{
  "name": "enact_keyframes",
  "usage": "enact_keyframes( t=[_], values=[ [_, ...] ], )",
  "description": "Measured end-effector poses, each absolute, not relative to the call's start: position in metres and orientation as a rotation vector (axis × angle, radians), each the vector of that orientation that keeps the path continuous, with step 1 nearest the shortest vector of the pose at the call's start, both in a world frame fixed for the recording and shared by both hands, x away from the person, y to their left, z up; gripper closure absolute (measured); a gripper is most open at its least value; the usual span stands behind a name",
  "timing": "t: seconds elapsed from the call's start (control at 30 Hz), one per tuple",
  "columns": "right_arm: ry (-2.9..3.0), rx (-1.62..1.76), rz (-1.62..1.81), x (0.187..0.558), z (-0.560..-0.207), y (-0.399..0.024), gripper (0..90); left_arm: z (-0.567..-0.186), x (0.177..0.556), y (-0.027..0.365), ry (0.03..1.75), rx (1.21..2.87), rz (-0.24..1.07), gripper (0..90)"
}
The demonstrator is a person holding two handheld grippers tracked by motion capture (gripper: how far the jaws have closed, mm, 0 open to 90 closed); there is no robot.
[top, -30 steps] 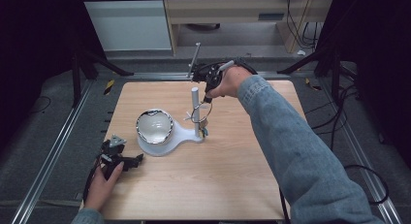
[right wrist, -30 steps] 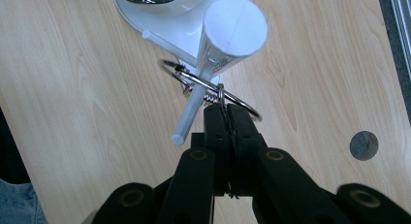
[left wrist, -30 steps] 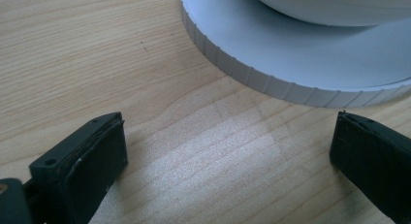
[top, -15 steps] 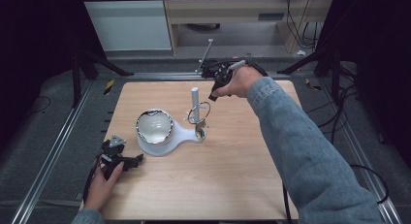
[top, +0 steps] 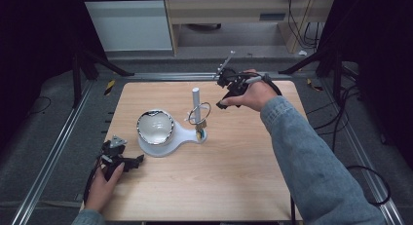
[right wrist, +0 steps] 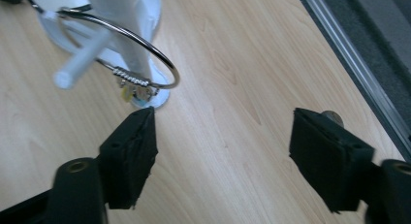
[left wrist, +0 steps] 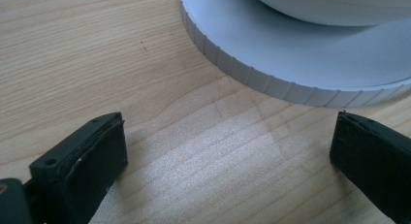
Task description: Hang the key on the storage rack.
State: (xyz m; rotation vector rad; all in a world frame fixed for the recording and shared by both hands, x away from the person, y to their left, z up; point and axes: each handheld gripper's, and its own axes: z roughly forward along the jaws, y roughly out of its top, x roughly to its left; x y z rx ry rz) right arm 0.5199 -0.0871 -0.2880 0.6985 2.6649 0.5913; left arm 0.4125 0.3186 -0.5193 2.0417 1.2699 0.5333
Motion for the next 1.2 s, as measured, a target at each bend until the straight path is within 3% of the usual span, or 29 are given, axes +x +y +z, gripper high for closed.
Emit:
enact_keyframes(
  t=[0.23,1.2],
  values=[
    [2.585,0.768,0.680,0.519,-0.315,-0.104,8.1,-0.519,0.412,0.318,1.271,2.040,0.532,0.0],
    [2.489,0.963,0.695,0.468,-0.415,-0.197,14.0,-0.519,0.412,0.318,1.271,2.038,0.530,0.0]
  ],
)
